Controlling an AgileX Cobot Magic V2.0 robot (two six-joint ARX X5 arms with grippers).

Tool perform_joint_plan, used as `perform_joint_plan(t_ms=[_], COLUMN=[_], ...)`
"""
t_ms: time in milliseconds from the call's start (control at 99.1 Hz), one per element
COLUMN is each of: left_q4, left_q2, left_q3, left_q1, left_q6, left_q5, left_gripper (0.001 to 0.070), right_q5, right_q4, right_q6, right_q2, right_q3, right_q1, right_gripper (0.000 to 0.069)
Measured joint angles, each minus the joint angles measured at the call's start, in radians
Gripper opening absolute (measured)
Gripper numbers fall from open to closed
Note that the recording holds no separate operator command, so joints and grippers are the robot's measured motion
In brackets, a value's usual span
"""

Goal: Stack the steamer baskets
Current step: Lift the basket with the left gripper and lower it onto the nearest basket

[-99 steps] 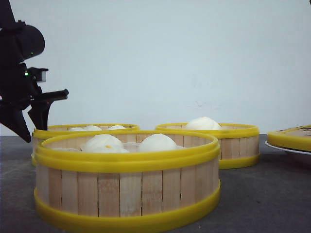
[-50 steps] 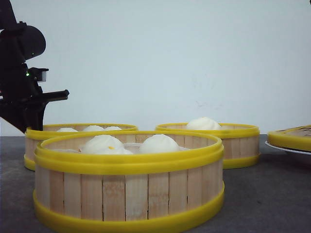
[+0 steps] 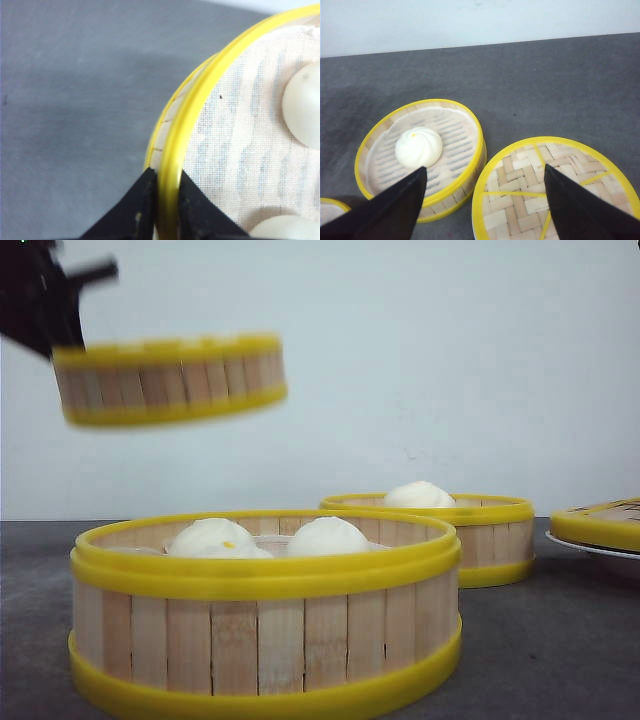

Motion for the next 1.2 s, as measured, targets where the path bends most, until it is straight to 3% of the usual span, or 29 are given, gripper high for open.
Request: perform_joint_plan(t_ms=[101, 474, 585, 777, 959, 1201], left_q4=[-0.076, -0.276, -0.275, -0.23, -0.13, -0.097], left_q2=[-0.074, -0.292, -0.302, -0.302, -0.301, -0.238], left_q3=[0.0, -0.001, -0.037, -0.187, -0.315, -0.365], left_q1=[-0.014, -0.161, -0.216, -0.304, -0.4, -0.441], left_q6=[0.018, 0.05, 0.053, 0.04, 0.013, -0.008], left_q5=[0.033, 0.045, 0.043, 0.002, -0.069, -0.109], left_gripper=[0.0027, 0.0027, 0.0027, 0.0027, 0.0027, 0.0027], right_q5=[0.0, 0.0, 0.0, 0.0, 0.0, 0.0], right_q4=[0.0, 0.0, 0.0, 0.0, 0.0, -0.008], right_q6=[0.0, 0.0, 0.0, 0.0, 0.0, 0.0], right_q2=[0.0, 0.0, 0.0, 0.0, 0.0, 0.0], right_q3=[0.0, 0.0, 0.0, 0.0, 0.0, 0.0], right_q1=[0.0, 0.0, 0.0, 0.008, 0.013, 0.013], right_gripper=[0.0463, 0.0463, 0.0463, 0.0463, 0.0463, 0.0463])
